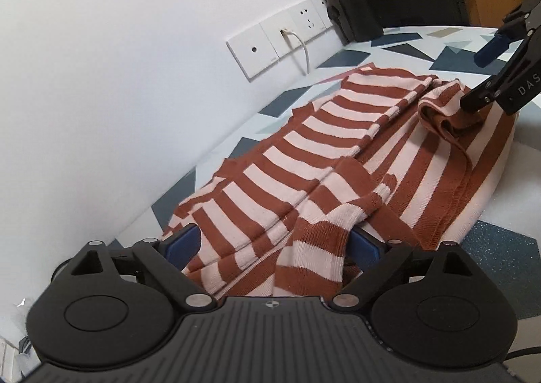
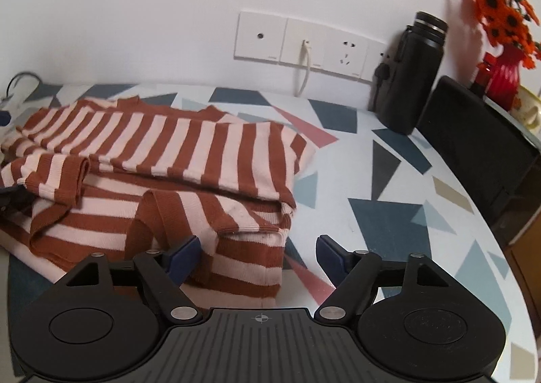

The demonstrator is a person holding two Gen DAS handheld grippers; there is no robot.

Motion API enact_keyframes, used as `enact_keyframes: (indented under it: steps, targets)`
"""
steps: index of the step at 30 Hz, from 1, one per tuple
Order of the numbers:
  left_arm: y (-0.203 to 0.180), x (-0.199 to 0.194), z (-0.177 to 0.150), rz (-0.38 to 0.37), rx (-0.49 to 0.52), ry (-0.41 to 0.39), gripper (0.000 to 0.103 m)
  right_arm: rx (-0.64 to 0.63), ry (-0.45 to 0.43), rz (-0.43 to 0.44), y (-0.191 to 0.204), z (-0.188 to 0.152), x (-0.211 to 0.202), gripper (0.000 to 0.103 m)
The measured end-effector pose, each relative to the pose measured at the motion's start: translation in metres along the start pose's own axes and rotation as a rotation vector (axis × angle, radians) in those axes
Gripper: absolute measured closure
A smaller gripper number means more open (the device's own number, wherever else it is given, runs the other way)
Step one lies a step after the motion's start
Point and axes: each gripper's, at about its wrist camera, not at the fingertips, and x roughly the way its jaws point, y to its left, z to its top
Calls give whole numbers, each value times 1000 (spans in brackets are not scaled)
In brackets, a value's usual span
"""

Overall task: Fold clothes
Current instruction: 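Grasp the striped sweater edge with the left gripper while the right gripper grasps beside it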

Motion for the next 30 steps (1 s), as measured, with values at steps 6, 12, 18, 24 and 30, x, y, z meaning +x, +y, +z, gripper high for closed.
enact_keyframes:
  steps: [6, 12, 18, 24, 30]
  targets:
    - [0, 7, -4, -33, -27, 35, 17, -46, -26, -23, -5, -1, -9, 34]
    - [11, 3, -7, -24, -96, 29, 44, 22, -12, -49, -24, -5, -9, 34]
    - [23, 5, -9, -70, -148, 40, 88, 7, 15, -40, -23, -6, 9, 46]
    - [40, 7, -15, -107, -242, 70, 85, -174, -72, 13, 6, 8, 5, 51]
    - [27, 15, -16, -140, -198, 86, 77, -324, -57, 79, 31, 9, 20, 58]
